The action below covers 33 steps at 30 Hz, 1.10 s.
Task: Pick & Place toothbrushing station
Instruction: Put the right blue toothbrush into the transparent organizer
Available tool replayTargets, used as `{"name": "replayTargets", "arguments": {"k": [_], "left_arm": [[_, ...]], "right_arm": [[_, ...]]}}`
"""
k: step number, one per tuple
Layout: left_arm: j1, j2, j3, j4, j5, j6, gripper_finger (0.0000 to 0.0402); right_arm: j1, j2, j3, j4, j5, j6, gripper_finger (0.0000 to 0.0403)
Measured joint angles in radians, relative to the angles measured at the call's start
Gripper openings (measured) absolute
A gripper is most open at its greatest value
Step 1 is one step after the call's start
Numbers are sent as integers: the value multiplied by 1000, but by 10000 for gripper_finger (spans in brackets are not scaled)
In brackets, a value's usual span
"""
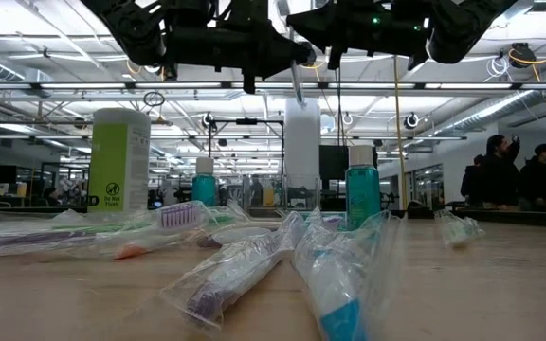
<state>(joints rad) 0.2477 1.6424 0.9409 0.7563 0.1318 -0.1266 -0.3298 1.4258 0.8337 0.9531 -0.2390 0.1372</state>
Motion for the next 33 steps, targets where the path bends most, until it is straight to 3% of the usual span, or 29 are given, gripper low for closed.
{"name": "replayTargets", "arguments": {"k": [2,8,16,33], "left_arm": [[0,0,0,0,-1,1,29],[0,0,0,-6,-1,-1,29],[1,0,0,-10,-4,13,9],[46,-8,0,-111,-36,18,9]], "right_arm": [[0,0,0,-1,0,1,6],[0,0,0,-11,1,1,17],[-2,0,0,-16,35,-6,56],[-37,-32,-63,-22,55,-21,152]]}}
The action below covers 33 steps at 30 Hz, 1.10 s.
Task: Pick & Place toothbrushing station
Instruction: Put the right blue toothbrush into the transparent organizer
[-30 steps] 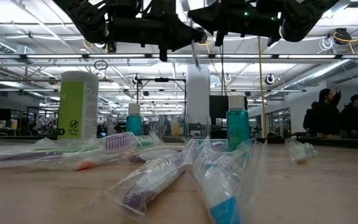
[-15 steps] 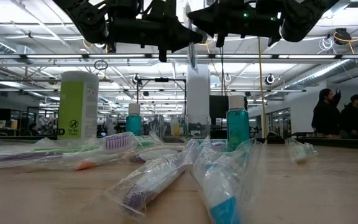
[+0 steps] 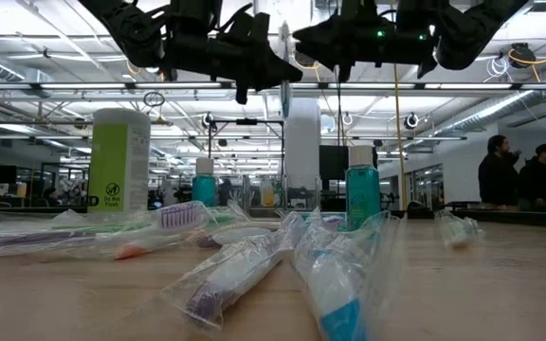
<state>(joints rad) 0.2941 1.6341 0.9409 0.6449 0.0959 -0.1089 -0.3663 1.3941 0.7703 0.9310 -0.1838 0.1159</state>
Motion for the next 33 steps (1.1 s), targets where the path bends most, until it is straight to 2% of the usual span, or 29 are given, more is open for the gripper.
{"name": "replayTargets", "arguments": {"k": [3,16,27,31,33], "left_arm": [[11,-15,0,-30,-3,5,9],[71,-78,-1,-253,-132,58,9],[100,-78,-3,-276,-135,78,9],[100,-78,-54,-257,-161,65,9],[108,-77,-90,-192,-148,43,9]], "right_arm": [[-2,-18,-25,9,1,2,155],[8,-63,-94,7,-4,14,149],[42,-63,-102,24,-4,1,147],[47,-63,-102,25,-4,0,147],[48,-63,-102,25,-4,-2,148]]}}
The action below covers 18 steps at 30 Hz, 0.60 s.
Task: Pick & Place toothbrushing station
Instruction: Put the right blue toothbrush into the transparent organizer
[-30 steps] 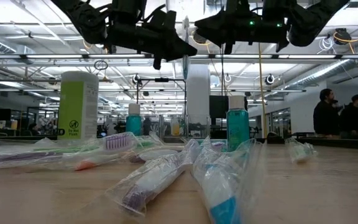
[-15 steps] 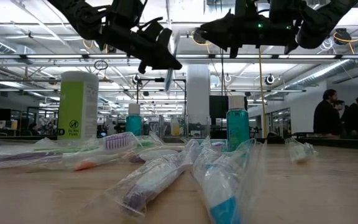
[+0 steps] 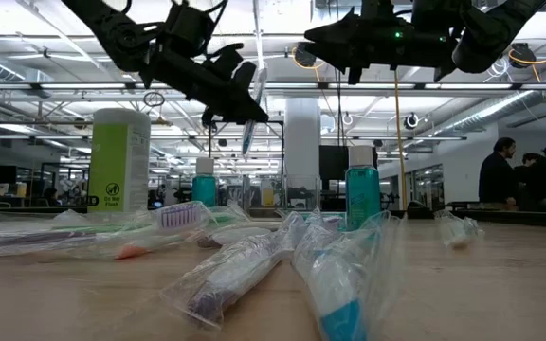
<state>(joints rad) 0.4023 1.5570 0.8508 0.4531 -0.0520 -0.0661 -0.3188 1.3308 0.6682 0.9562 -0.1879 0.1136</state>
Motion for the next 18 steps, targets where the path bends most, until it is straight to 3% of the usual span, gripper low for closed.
{"name": "replayTargets", "arguments": {"k": [5,18], "left_arm": [[12,-1,-73,162,17,-40,9],[20,-1,-145,144,-45,-9,9]], "right_arm": [[0,0,0,-3,-1,-5,146],[0,0,0,-3,-1,-4,143]]}}
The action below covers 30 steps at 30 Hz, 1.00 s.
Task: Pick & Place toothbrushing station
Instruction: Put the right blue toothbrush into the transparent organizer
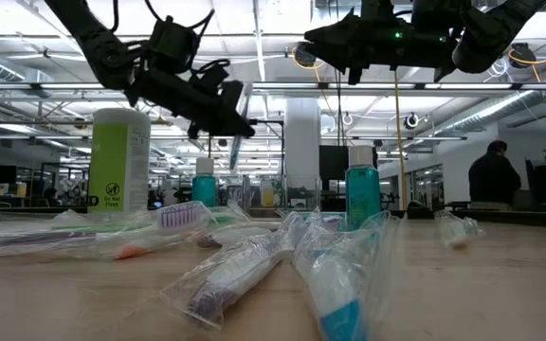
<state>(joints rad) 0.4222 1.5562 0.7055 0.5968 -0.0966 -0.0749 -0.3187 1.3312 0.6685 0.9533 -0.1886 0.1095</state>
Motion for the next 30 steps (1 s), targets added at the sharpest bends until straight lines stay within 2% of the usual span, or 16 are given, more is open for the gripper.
{"name": "replayTargets", "arguments": {"k": [3,10,25,30], "left_arm": [[5,0,-22,16,-2,-2,9],[4,0,-100,171,-1,15,9],[-2,0,-135,238,19,17,9],[-5,0,-135,235,16,15,28]], "right_arm": [[0,0,0,0,0,-1,142],[0,0,0,4,0,-1,141],[0,0,0,7,3,-1,141],[0,0,0,7,3,-2,141]]}}
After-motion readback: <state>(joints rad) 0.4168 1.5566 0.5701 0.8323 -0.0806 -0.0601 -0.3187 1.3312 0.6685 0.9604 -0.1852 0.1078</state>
